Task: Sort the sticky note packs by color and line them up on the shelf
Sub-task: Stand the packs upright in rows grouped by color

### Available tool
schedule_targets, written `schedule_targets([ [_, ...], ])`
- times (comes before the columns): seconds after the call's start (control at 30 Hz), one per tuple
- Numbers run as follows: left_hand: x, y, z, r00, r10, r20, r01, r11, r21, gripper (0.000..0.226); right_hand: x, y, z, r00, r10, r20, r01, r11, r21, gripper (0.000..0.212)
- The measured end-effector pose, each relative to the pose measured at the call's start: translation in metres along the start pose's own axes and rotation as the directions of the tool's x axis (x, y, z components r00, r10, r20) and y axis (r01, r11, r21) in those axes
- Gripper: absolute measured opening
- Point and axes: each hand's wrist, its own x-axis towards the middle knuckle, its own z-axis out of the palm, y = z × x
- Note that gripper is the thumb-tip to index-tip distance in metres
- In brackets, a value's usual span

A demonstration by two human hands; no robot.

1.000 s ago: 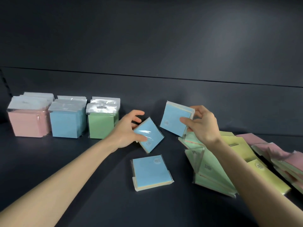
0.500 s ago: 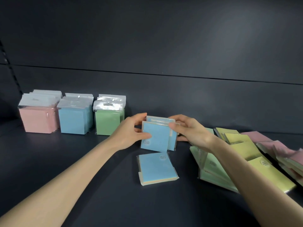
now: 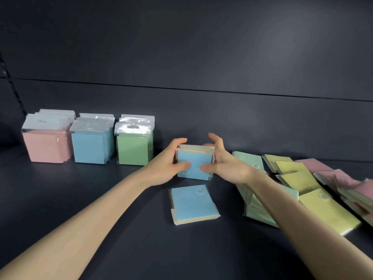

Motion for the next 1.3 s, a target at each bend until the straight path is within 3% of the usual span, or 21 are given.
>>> schedule_targets([
  [0.27,0.001,0.000,0.000,0.999,0.013,-0.037,-0.013,1.000,0.006,0.057,0.005,0.008,-0.001,0.994,0.006,-0.113,0.000,0.998,0.056,0.070],
  [0.37,0.001,-0.005,0.002,0.998,-0.057,0.041,0.055,0.997,0.045,0.080,0.004,0.011,0.000,0.999,0.045,0.006,-0.045,0.998,-0.035,0.088],
  [0.47,-0.001,-0.004,0.004,0.991,-0.078,0.108,0.067,0.993,0.101,0.082,0.006,0.015,0.003,0.997,0.059,0.049,-0.054,0.994,-0.100,0.094],
  [0.73,0.000,-0.001,-0.005,0.999,-0.002,0.036,-0.002,0.994,0.106,0.050,0.002,0.006,-0.002,0.984,-0.095,-0.149,0.050,0.957,-0.285,0.041],
  [0.9,-0.012,0.016,-0.013,0.995,-0.098,-0.036,0.104,0.953,0.283,0.075,-0.001,0.005,-0.009,0.985,-0.077,-0.158,0.039,0.973,-0.227,0.033],
  [0.97,-0.027,0.022,-0.015,0.989,-0.139,-0.044,0.145,0.914,0.380,0.068,-0.003,0.004,-0.010,0.985,-0.070,-0.158,0.037,0.978,-0.206,0.033],
  [1.03,-0.043,0.027,-0.017,0.984,-0.179,0.019,0.154,0.889,0.432,0.057,-0.006,0.003,-0.011,0.986,-0.067,-0.153,0.038,0.982,-0.184,0.033],
  [1.17,-0.061,0.033,-0.013,0.932,-0.287,0.222,0.143,0.853,0.503,0.063,-0.011,0.005,-0.011,0.985,-0.095,-0.146,0.065,0.979,-0.195,0.034],
  [1.3,-0.067,0.033,-0.010,0.945,-0.240,0.223,0.115,0.880,0.460,0.052,-0.016,0.005,-0.011,0.984,-0.133,-0.121,0.113,0.981,-0.160,0.039],
])
